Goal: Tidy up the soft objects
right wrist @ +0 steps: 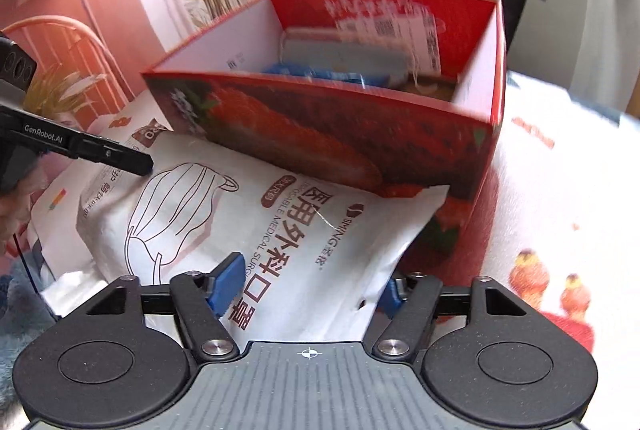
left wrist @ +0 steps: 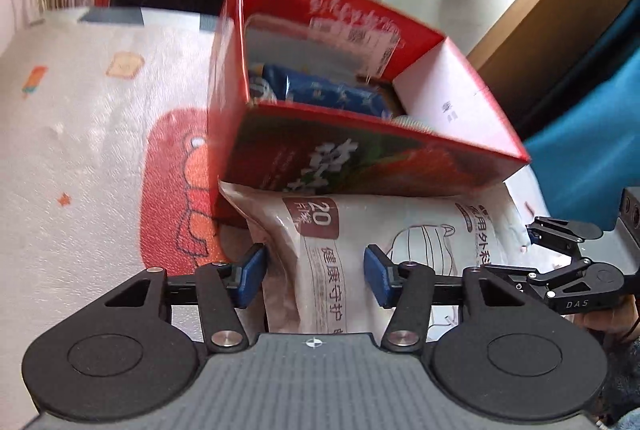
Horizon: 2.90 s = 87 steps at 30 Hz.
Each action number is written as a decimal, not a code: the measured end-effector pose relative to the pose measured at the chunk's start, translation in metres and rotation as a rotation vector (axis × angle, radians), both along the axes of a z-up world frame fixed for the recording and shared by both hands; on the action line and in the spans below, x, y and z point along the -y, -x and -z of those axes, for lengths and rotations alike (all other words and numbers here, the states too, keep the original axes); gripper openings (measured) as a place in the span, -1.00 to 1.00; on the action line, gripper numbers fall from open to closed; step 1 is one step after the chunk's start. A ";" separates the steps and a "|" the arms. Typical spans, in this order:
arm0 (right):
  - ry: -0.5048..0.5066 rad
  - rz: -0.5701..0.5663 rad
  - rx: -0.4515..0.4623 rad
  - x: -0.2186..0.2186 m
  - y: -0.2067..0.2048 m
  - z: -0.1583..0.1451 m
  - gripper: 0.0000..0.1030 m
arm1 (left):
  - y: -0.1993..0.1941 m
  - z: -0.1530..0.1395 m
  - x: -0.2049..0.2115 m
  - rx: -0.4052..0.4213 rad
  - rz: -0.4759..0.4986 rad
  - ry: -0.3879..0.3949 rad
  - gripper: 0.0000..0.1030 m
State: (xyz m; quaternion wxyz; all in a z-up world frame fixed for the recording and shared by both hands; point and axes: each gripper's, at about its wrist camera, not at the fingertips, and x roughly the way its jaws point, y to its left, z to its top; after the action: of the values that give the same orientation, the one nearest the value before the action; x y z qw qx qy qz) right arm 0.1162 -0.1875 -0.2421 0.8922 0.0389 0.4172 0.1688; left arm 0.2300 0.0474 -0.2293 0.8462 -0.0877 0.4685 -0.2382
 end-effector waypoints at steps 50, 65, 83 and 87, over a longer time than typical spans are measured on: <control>0.053 0.125 0.146 0.037 -0.099 -0.056 -0.04 | -0.090 -0.058 0.043 0.123 -0.088 -0.083 0.01; 0.026 0.110 0.168 0.043 -0.113 -0.091 -0.23 | -0.100 -0.074 0.055 0.232 -0.102 -0.143 -0.26; 0.124 0.068 -0.250 0.004 -0.213 -0.016 -0.34 | -0.152 -0.025 0.103 -0.008 0.083 -0.265 -0.51; 0.140 0.049 -0.287 0.002 -0.218 -0.012 -0.34 | -0.150 -0.021 0.111 -0.001 0.124 -0.329 -0.50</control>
State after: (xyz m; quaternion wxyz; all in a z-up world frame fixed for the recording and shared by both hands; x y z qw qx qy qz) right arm 0.3339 -0.1897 -0.2297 0.8279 0.0106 0.5499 0.1101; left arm 0.3800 -0.0631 -0.2086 0.8327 0.0806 0.5060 -0.2099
